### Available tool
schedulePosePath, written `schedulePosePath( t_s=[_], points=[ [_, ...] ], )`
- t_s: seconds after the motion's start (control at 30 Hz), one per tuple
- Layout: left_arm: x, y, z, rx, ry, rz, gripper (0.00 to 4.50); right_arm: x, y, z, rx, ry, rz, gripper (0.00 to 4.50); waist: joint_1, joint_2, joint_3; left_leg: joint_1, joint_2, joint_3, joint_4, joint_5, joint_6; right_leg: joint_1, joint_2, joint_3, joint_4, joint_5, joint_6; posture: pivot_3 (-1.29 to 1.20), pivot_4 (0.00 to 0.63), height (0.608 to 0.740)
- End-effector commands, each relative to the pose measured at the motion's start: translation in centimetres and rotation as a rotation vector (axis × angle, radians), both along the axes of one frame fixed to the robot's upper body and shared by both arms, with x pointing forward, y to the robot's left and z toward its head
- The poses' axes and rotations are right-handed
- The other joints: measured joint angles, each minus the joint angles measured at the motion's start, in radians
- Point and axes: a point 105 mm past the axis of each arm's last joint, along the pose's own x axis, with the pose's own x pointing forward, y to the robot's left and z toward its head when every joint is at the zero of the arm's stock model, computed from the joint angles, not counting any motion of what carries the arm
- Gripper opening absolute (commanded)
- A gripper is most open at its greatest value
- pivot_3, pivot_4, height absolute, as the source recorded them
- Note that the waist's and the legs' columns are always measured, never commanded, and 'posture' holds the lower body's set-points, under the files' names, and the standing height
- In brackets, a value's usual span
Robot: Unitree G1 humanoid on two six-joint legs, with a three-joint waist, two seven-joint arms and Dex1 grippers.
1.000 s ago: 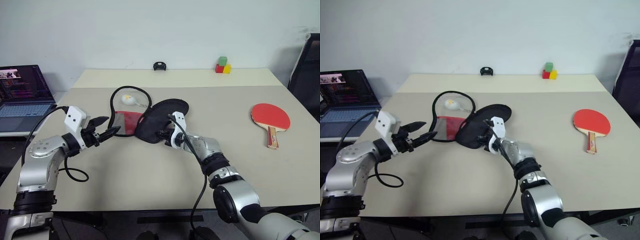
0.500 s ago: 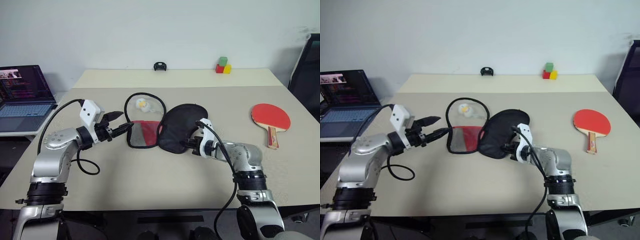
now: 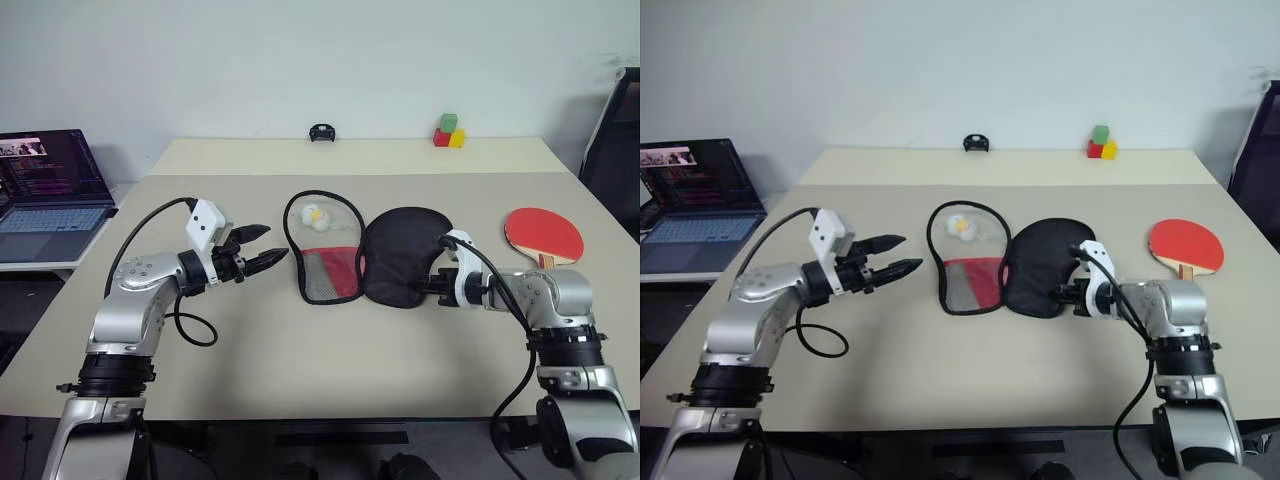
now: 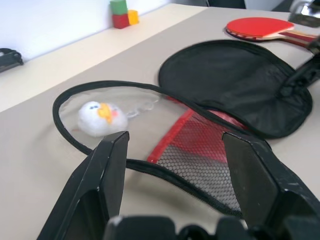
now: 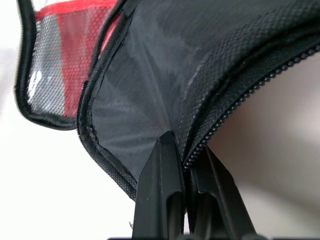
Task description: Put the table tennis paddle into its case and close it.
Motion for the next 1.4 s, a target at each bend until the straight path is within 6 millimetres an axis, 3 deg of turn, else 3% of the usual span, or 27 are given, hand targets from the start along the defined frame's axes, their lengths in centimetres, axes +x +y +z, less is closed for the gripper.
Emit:
schedulePosePath(
  t_s=[0.03, 0.7, 1.13, 1.4],
  points=[
    [0.0, -0.1, 1.5, 0.001, -0.059, -0.009, 3.24, 0.7, -0.8, 1.3, -0.03, -0.049, 0.02, 0.04, 0.002, 0.0, 0.0, 0.0, 0.0, 0.0, 0.0, 0.0, 0.0, 0.0, 0.0, 0.0, 0.0, 0.0, 0.0, 0.0, 0.15, 0.74],
    [0.0, -0.5, 1.4, 0.006, -0.058, -0.02, 3.24, 2.1, -3.2, 0.9, -0.107, -0.004, 0.021, 0.04, 0.003, 0.0, 0.0, 0.0, 0.0, 0.0, 0.0, 0.0, 0.0, 0.0, 0.0, 0.0, 0.0, 0.0, 0.0, 0.0, 0.15, 0.74],
    [0.3, -1.0, 1.3, 0.009, -0.059, -0.037, 3.24, 1.8, -7.0, 2.0, -0.158, -0.048, -0.082, 4.48, 0.005, 0.0, 0.0, 0.0, 0.0, 0.0, 0.001, 0.0, 0.0, 0.0, 0.0, 0.0, 0.0, 0.0, 0.0, 0.0, 0.15, 0.74],
    [0.6, -1.7, 1.4, 0.004, -0.063, -0.062, 3.24, 1.0, -7.7, 3.2, -0.068, -0.071, -0.117, 4.48, 0.004, 0.0, 0.0, 0.0, 0.0, 0.001, 0.001, 0.0, 0.0, 0.0, 0.0, 0.001, 0.0, 0.0, 0.0, 0.0, 0.15, 0.74]
  ],
)
